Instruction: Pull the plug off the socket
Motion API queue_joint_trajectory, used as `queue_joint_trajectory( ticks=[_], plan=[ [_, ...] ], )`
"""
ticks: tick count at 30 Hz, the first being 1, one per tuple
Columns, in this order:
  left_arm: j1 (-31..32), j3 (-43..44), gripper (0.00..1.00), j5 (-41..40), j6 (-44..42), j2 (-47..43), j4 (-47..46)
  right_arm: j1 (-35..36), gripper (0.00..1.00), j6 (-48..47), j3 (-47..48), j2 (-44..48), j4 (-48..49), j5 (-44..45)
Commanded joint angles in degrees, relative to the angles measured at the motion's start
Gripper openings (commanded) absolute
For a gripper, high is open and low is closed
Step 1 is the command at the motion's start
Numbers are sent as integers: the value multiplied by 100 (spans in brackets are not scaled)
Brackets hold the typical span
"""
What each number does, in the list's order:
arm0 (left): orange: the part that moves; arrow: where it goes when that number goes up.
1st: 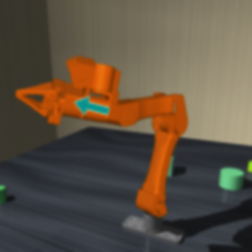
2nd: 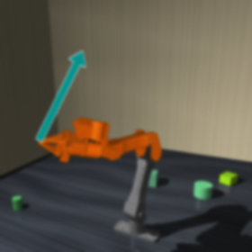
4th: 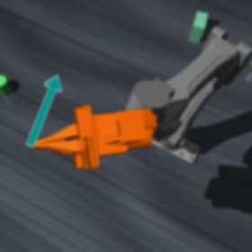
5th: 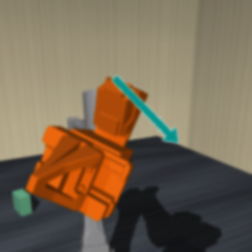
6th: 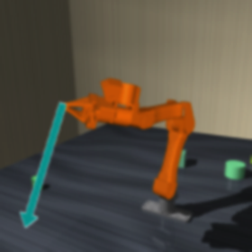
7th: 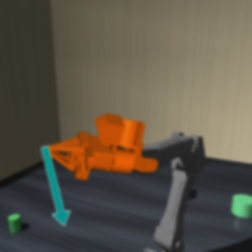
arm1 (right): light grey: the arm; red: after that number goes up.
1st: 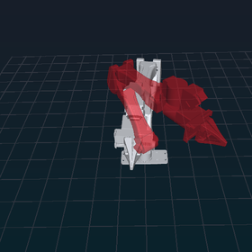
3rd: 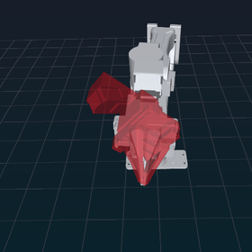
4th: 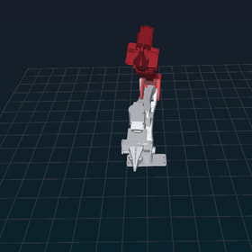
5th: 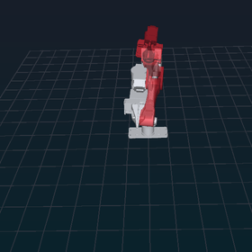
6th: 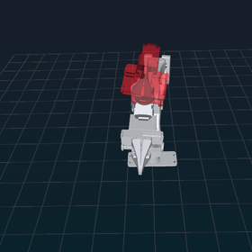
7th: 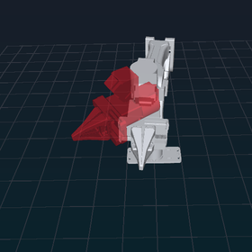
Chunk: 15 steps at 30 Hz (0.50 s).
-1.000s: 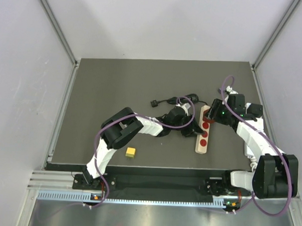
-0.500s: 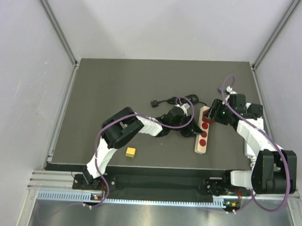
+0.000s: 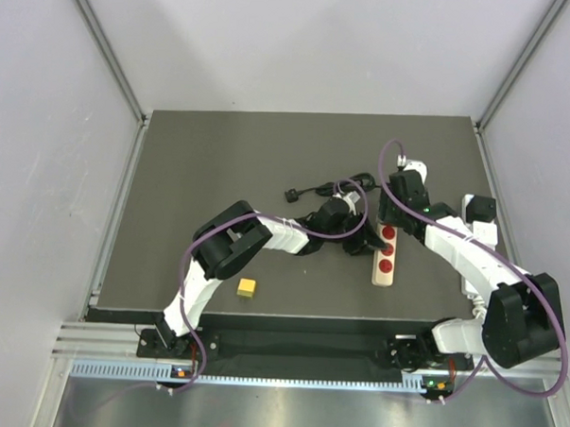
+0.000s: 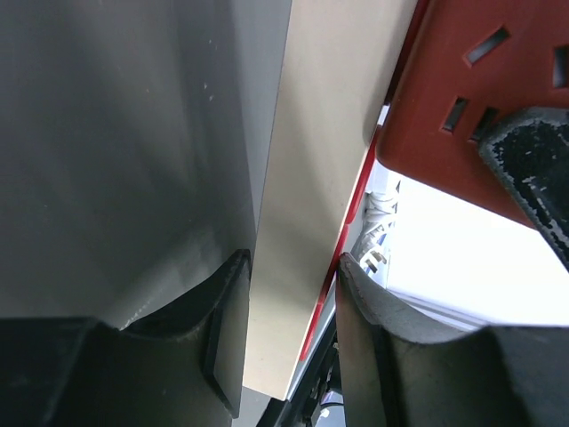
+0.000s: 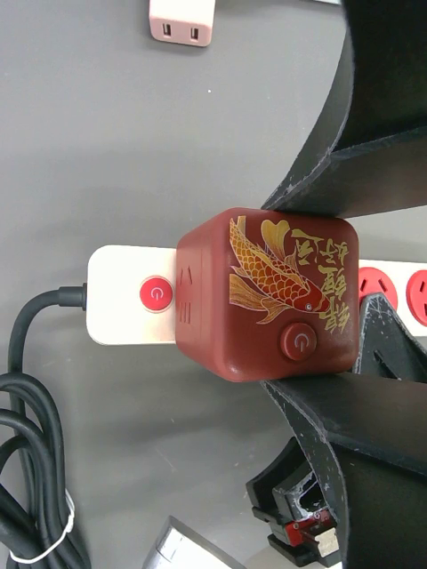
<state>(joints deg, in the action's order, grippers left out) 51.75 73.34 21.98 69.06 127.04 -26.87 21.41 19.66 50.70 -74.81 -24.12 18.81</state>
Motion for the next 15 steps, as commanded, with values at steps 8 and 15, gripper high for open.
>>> queue_joint_trajectory(
  ticks=[8, 15],
  plan=[
    [-499, -303, 0, -1644, -15, 611, 1404, -1261, 0, 135, 63, 353, 39, -3116],
    [-516, -338, 0, -1583, 3, 629, 1272, -1763, 0, 108, 2, 467, -5, -3595]
  ],
)
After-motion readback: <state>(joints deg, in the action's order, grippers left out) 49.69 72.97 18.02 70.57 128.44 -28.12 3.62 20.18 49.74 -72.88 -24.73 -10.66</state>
